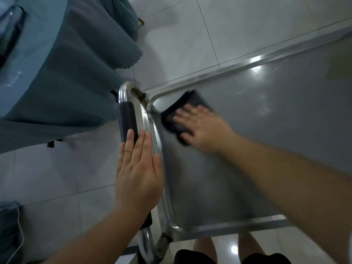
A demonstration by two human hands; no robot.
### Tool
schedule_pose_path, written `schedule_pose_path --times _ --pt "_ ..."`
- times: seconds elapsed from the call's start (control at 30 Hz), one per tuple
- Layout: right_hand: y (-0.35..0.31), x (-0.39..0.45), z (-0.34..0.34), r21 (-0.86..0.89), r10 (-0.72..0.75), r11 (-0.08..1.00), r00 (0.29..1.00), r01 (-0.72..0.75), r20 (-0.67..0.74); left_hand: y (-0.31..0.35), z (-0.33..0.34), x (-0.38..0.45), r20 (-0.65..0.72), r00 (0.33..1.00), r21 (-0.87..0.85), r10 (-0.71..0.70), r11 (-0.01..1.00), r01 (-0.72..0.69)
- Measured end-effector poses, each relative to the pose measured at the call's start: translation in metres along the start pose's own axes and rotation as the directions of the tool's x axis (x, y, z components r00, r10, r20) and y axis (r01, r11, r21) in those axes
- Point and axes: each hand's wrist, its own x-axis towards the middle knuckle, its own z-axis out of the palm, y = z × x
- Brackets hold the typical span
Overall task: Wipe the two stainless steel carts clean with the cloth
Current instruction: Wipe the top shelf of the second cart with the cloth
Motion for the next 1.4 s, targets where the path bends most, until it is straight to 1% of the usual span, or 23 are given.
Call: schedule_pose_path --times 0.07,0.1,0.13,0.17,0.23,0.27,0.3,0.33,0.37,0.4,0.43,0.5,0.53,0.6,0.67,0.73,0.77,0.83,1.0,1.1,1.2,1.27,1.4 --pt "0.061 -0.01 -0.021 0.015 0.206 0.979 0.975 -0.205 -0.079 -0.001 0.0 0.0 0.002 1.0 0.003 0.005 1.0 -0.005" --pt "0.094 -0.017 -0.031 0.033 0.331 0.944 0.935 -0.33 -0.124 -0.001 0.0 0.0 0.003 1.0 0.004 0.006 1.0 -0.006" --pt "0.125 -0.024 -0.041 0.062 0.461 0.887 0.872 -0.458 -0.162 -0.001 0.001 0.0 0.001 1.0 0.005 0.005 1.0 -0.005" --pt "0.154 -0.033 -0.048 0.097 0.586 0.809 0.789 -0.579 -0.183 -0.002 0.002 0.0 -0.001 1.0 0.007 0.004 1.0 -0.004" --pt "0.192 -0.046 -0.058 0.183 0.782 0.623 0.602 -0.761 -0.159 -0.002 0.003 0.0 -0.007 1.0 0.01 0.006 1.0 -0.006" --pt "0.199 -0.045 -0.061 0.228 0.842 0.539 0.524 -0.811 -0.127 -0.002 0.003 0.0 -0.012 1.0 0.007 0.005 1.0 -0.005" --pt "0.198 -0.038 -0.063 0.264 0.877 0.479 0.468 -0.837 -0.106 -0.002 0.003 0.001 -0.016 1.0 0.001 0.006 1.0 -0.006" --pt "0.192 -0.028 -0.065 0.284 0.891 0.452 0.442 -0.846 -0.101 -0.002 0.003 0.001 -0.02 1.0 -0.007 0.006 1.0 -0.006" --pt "0.181 -0.015 -0.065 0.285 0.888 0.459 0.447 -0.841 -0.11 -0.002 0.003 0.0 -0.025 1.0 -0.013 0.004 1.0 -0.005" --pt "0.168 -0.002 -0.064 0.272 0.866 0.499 0.485 -0.823 -0.124 -0.001 0.003 0.0 -0.032 0.999 -0.019 0.002 1.0 -0.003" --pt "0.152 0.013 -0.062 0.248 0.825 0.564 0.547 -0.788 -0.138 0.0 0.002 0.0 -0.037 0.999 -0.026 -0.002 1.0 0.001" --pt "0.112 0.043 -0.052 0.199 0.713 0.701 0.685 -0.685 -0.151 0.001 0.002 0.001 -0.043 0.999 -0.04 -0.013 0.999 0.011" --pt "0.088 0.057 -0.047 0.181 0.657 0.753 0.739 -0.633 -0.146 0.002 0.002 0.001 -0.048 0.999 -0.047 -0.016 0.999 0.014" --pt "0.037 0.081 -0.035 0.168 0.555 0.829 0.823 -0.533 -0.123 0.002 0.002 0.001 -0.066 0.998 -0.056 -0.022 0.998 0.018" --pt "-0.012 0.099 -0.023 0.157 0.417 0.903 0.904 -0.4 -0.09 0.003 0.001 0.002 -0.078 0.996 -0.062 -0.031 0.998 0.027" --pt "-0.05 0.106 -0.011 0.142 0.266 0.956 0.962 -0.256 -0.056 0.003 0.001 0.001 -0.08 0.996 -0.058 -0.04 0.998 0.035" --pt "-0.063 0.105 -0.005 0.146 0.23 0.964 0.972 -0.221 -0.046 0.003 0.002 0.001 -0.083 0.996 -0.055 -0.041 0.998 0.036" --pt "-0.077 0.095 0.006 0.157 0.228 0.963 0.973 -0.218 -0.043 0.003 0.002 0.002 -0.096 0.995 -0.052 -0.041 0.998 0.036" --pt "-0.086 0.039 0.028 0.146 0.143 0.98 0.988 -0.133 -0.059 0.004 0.004 0.004 -0.098 0.994 -0.035 -0.05 0.998 0.047" --pt "-0.09 -0.016 0.046 0.134 0.142 0.982 0.988 -0.133 -0.065 0.004 0.005 0.004 -0.117 0.992 -0.028 -0.05 0.998 0.047" --pt "-0.093 -0.079 0.067 0.1 0.094 0.991 0.992 -0.086 -0.082 0.004 0.005 0.004 -0.134 0.99 -0.027 -0.052 0.998 0.049" --pt "-0.099 -0.122 0.081 0.092 0.067 0.994 0.994 -0.06 -0.084 0.004 0.004 0.004 -0.121 0.991 -0.022 -0.059 0.998 0.057" --pt "-0.114 -0.186 0.102 0.068 -0.007 0.998 0.999 0.01 -0.043 0.006 0.0 0.004 -0.102 0.993 -0.021 -0.057 0.998 0.056"
